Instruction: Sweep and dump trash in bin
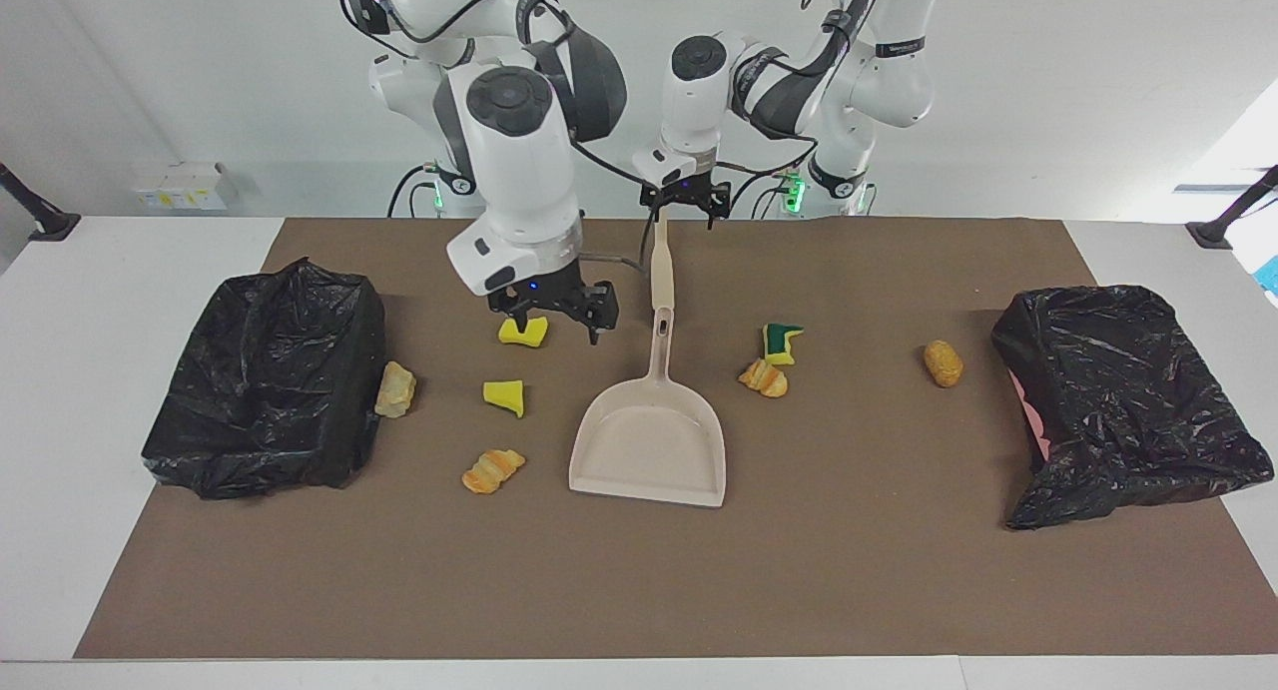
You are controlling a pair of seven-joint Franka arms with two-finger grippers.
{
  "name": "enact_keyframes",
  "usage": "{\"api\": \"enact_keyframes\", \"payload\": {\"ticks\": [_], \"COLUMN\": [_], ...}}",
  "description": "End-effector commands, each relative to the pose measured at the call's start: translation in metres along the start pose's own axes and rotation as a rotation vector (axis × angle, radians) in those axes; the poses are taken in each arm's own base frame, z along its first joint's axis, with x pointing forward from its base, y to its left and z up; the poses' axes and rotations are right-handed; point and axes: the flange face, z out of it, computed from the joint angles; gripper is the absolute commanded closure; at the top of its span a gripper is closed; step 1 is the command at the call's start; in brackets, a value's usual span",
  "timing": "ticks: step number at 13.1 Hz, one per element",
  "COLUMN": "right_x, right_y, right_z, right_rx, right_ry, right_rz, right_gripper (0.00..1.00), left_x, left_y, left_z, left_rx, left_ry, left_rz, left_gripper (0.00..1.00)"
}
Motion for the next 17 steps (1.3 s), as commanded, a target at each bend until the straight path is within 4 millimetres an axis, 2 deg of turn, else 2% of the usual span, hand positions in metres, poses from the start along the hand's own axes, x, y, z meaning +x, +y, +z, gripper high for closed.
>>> {"api": "enact_keyframes", "payload": {"ticks": [1,4,7,8,9,11,14,16,17], "right_x": [-0.007,-0.024,-0.038,-0.044,-0.051,-0.063,-0.079,-0.098,-0.097], "right_y": [-0.032,-0.062,-0.072,-0.073,-0.074,-0.080,-0.077,-0.085,-0.084], "right_z": [0.015,0.041,0.090,0.104,0.110,0.124,0.141,0.156,0.155], "right_rx": [0.008,0.046,0.033,0.024,0.017,0.018,0.031,0.024,0.024], "right_ry": [-0.003,-0.026,-0.061,-0.072,-0.081,-0.115,-0.117,-0.122,-0.122], "right_rz": [-0.005,-0.029,-0.042,-0.048,-0.055,-0.059,-0.063,-0.088,-0.085], "right_gripper": [0.00,0.00,0.00,0.00,0.00,0.00,0.00,0.00,0.00], "left_x": [-0.025,-0.029,-0.029,-0.029,-0.029,-0.028,-0.025,-0.020,-0.019], "left_y": [0.010,0.010,0.010,0.010,0.010,0.009,0.006,0.001,-0.001], "left_z": [0.027,0.041,0.044,0.043,0.044,0.045,0.047,0.048,0.048], "left_rx": [-0.035,-0.041,-0.039,-0.042,-0.040,-0.038,-0.034,-0.041,-0.035], "left_ry": [0.038,0.049,0.046,0.046,0.044,0.042,0.036,0.013,0.006], "left_rz": [-0.030,-0.037,-0.045,-0.061,-0.067,-0.069,-0.078,-0.128,-0.138], "left_gripper": [0.00,0.00,0.02,0.21,0.44,0.76,1.00,1.00,1.00]}}
